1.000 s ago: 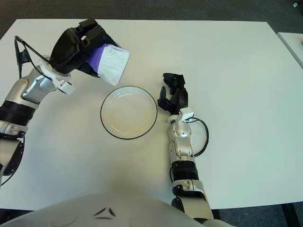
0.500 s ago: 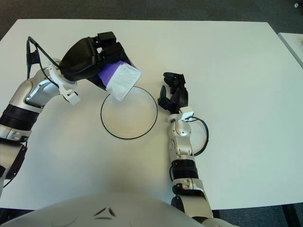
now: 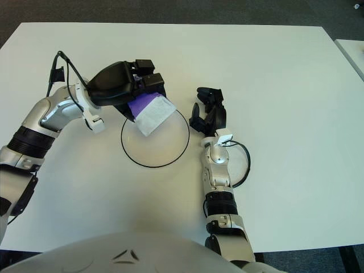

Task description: Put the tissue paper into the plate.

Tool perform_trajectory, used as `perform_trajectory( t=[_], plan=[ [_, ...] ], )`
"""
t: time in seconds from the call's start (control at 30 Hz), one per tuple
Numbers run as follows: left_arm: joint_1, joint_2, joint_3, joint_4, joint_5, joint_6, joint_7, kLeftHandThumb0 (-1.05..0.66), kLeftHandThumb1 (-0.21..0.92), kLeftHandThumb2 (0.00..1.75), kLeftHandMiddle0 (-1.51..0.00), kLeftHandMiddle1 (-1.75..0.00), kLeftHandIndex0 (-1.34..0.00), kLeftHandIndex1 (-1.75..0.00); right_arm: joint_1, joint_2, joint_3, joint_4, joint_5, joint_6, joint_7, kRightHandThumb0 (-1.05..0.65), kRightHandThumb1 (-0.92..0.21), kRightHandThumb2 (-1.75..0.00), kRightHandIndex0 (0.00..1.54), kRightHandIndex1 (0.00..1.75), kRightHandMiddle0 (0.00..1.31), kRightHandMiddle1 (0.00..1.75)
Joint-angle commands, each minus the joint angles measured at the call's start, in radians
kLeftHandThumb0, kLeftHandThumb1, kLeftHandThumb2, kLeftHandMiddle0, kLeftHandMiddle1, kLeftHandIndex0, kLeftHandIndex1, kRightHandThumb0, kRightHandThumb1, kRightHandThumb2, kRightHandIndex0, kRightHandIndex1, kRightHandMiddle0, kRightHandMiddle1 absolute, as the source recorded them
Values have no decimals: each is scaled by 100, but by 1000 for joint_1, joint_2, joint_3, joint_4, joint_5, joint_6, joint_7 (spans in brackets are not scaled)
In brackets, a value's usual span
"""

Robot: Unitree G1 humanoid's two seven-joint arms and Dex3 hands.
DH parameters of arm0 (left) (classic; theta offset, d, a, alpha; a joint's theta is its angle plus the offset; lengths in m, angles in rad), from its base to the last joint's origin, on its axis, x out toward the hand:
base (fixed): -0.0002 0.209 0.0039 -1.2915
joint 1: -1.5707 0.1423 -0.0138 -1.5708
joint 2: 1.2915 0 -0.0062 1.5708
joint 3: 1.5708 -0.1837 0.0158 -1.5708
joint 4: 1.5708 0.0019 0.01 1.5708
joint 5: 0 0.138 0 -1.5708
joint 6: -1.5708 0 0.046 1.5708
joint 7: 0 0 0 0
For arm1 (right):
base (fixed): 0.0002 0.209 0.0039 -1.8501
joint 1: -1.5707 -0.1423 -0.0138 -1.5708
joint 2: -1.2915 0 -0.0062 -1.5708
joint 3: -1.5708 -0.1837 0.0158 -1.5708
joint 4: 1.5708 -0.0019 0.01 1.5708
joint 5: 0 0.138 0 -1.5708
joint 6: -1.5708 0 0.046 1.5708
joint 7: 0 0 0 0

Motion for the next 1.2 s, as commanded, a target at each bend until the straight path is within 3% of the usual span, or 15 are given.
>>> perform_trajectory(
  t=[0.0,0.17,0.73,1.17],
  plan=[
    [-29,4,-4,1,-18,-26,-27,-48,29,135,-121,-175,-63,-175,89,20,-6,103,13,85,-12,-35,-80,-69,31,111,18,163],
    [-38,0,-8,19,-22,-46,-50,-48,29,135,-120,-175,-63,-175,89,22,-7,105,13,81,-13,-35,-91,-53,31,113,20,172],
    [-54,-36,-7,120,103,-92,32,-47,32,131,-118,-175,-61,-175,96,24,-3,109,-3,72,-36,-34,-92,-52,23,106,18,175],
    [-59,-37,-15,147,76,-100,9,-47,32,130,-116,-175,-60,-175,99,24,-2,105,-16,88,-58,-34,-92,-52,23,104,18,175]
  ],
)
